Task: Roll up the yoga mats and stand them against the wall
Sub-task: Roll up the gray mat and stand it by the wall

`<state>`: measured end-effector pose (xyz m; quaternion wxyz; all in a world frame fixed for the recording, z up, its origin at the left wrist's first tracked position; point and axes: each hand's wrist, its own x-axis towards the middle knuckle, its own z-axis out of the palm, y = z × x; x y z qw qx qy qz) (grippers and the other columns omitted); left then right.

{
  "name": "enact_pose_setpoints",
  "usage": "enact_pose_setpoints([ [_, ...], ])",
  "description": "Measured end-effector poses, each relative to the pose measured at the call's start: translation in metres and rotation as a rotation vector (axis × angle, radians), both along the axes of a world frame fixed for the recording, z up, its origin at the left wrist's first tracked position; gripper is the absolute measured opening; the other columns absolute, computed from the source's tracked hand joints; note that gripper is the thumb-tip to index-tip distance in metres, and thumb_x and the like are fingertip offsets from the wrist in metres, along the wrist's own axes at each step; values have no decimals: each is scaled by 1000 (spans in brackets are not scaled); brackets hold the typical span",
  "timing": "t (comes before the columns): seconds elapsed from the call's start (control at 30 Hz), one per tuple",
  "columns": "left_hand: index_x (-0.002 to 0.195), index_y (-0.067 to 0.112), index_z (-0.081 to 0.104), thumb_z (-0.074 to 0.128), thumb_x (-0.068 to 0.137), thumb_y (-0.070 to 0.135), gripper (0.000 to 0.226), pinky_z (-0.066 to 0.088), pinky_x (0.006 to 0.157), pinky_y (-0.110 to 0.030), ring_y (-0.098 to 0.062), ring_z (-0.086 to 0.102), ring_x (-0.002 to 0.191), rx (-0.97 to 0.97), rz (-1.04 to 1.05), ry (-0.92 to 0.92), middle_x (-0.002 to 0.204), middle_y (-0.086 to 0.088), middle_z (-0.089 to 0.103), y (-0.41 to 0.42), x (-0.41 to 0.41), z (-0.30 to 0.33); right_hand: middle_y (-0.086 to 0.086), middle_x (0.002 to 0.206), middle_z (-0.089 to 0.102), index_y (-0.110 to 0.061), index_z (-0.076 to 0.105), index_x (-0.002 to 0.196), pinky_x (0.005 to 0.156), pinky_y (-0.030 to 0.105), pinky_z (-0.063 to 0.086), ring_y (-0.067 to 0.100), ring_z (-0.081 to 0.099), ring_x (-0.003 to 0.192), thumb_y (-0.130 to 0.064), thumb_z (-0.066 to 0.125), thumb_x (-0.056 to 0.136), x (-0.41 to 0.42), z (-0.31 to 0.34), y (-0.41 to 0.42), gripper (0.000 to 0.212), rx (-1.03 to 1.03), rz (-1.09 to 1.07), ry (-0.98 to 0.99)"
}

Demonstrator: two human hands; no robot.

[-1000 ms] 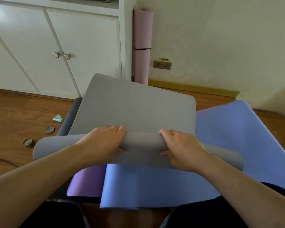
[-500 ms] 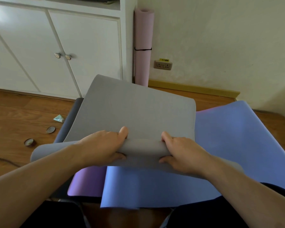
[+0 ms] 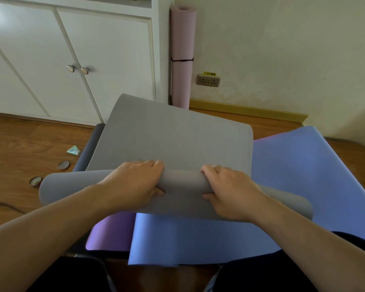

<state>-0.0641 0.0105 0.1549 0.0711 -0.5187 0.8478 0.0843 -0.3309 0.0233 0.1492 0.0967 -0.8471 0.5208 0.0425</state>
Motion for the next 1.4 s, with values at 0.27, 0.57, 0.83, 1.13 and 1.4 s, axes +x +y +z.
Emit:
enact_pose_setpoints([
  [0.27, 112, 29, 42, 74, 74, 70, 65, 51, 79, -35, -17, 63, 94, 74, -62, -48, 106, 10, 61, 3, 2, 6, 2, 106, 63, -25, 39, 111, 76, 43, 51, 27, 63, 92, -62, 70, 88, 2, 5, 2, 54, 23, 2, 61],
  [0.57, 110, 26, 34, 64, 95, 52, 43, 46, 73, -36, -22, 63, 90, 90, -57, -10, 103, 6, 62, 6, -1, 5, -3, 103, 59, -27, 34, 107, 72, 41, 49, 25, 60, 90, -50, 69, 95, -3, 1, 4, 43, 5, 12, -9],
  [0.83, 116, 31, 53, 66, 88, 61, 43, 47, 81, -35, -18, 60, 109, -57, 60, -8, 113, 10, 60, 2, -7, 8, -3, 111, 62, -27, 53, 118, 79, 39, 50, 23, 63, 103, -47, 73, 92, 2, 3, -2, 39, -72, -68, -20],
  [1.13, 113, 22, 47, 62, 96, 50, 37, 44, 80, -36, -23, 62, 103, 34, -9, 20, 112, 3, 62, -2, -6, 7, 2, 105, 59, -24, 37, 115, 76, 40, 51, 26, 60, 90, -52, 73, 88, 9, 2, 2, 53, -30, 0, 24],
  [1.4, 101, 29, 40, 68, 74, 69, 56, 41, 69, -35, -21, 64, 90, 5, -14, -47, 99, 8, 63, 5, -12, 12, 1, 100, 62, -27, 27, 102, 73, 43, 55, 27, 64, 85, -61, 76, 81, 11, 5, 4, 63, -8, -40, 60],
])
